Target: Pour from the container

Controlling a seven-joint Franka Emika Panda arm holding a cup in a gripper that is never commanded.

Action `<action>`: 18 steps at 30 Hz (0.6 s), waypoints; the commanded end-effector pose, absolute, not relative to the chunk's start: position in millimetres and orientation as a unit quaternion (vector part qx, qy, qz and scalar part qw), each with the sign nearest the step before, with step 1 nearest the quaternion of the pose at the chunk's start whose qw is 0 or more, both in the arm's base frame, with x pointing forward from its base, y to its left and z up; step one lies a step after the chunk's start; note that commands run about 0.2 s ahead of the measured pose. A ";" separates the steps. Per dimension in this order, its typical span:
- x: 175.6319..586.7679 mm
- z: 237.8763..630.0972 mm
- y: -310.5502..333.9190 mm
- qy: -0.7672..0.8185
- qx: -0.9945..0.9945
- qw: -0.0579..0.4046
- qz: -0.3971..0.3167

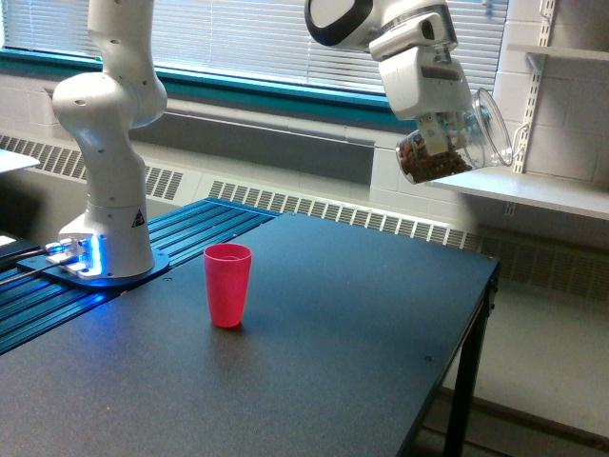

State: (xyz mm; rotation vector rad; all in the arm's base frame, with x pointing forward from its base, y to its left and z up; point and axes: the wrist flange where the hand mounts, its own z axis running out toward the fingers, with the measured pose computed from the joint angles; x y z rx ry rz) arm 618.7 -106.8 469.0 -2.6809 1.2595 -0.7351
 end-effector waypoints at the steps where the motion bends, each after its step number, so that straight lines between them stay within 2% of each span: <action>1: 609.3 505.1 -104.4 0.407 -0.872 0.053 -0.266; 18: 580.4 487.3 -99.5 0.415 -0.872 0.006 -0.259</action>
